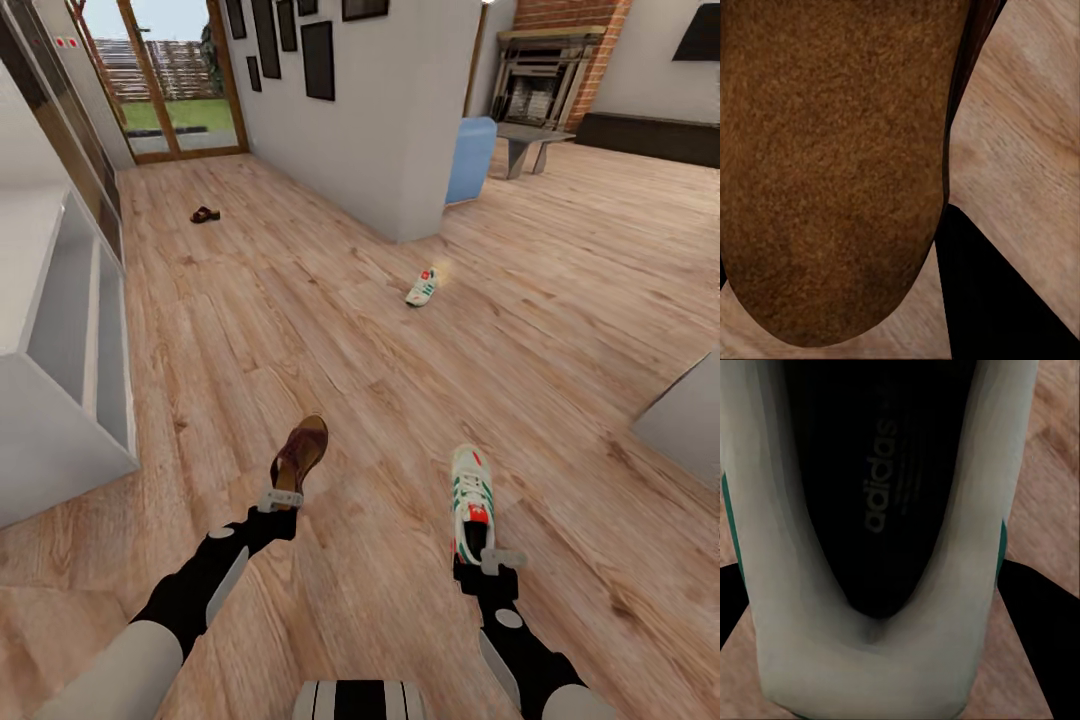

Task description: Pick up the two gym shoes and the two sandals from the corridor floor and place them onto the hallstand (shoe rack) in the corridor, making sure they are on the rack and not on the floor. Arrange them so the two gym shoes are next to each other and the two sandals are next to each other.

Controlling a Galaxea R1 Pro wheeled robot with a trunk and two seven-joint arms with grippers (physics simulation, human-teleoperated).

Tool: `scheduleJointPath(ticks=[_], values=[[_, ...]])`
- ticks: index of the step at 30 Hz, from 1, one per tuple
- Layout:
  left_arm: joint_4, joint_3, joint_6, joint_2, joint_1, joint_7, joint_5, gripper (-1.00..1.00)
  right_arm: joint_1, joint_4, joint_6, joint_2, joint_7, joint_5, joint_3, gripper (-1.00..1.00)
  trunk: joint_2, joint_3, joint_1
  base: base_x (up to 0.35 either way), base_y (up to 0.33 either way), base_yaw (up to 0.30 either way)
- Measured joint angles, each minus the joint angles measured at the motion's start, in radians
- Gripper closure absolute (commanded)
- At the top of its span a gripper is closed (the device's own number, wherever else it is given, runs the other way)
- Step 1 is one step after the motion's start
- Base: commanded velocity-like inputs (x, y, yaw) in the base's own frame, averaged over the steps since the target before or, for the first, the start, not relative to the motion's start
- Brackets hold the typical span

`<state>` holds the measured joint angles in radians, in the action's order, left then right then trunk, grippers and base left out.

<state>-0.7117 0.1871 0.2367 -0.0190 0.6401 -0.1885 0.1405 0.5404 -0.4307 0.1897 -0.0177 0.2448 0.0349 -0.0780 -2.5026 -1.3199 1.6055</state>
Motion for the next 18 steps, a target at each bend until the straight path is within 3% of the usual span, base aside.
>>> scheduleJointPath(ticks=[6,12,15,18], values=[[0.001,-0.002,-0.075,-0.006,-0.066,0.032,0.001,1.00,-0.038,0.031,0.067,0.030,0.001,0.001,0.000,1.00,0.001,0.032,-0.003,0.000,0.000,-0.071],[0.001,-0.001,-0.124,-0.008,-0.115,0.092,0.004,1.00,-0.068,0.108,0.146,0.041,0.002,0.000,-0.002,1.00,0.003,0.065,-0.005,0.000,0.000,-0.050],[0.002,-0.001,-0.154,-0.007,-0.150,0.127,0.005,1.00,-0.078,0.183,0.232,0.043,0.002,-0.010,-0.003,1.00,0.024,0.079,-0.017,0.000,0.000,-0.012],[0.027,-0.003,-0.245,-0.006,-0.205,0.185,0.009,1.00,-0.082,0.287,0.377,0.049,0.000,-0.066,-0.004,1.00,0.045,0.093,-0.028,0.000,0.000,-0.002]])
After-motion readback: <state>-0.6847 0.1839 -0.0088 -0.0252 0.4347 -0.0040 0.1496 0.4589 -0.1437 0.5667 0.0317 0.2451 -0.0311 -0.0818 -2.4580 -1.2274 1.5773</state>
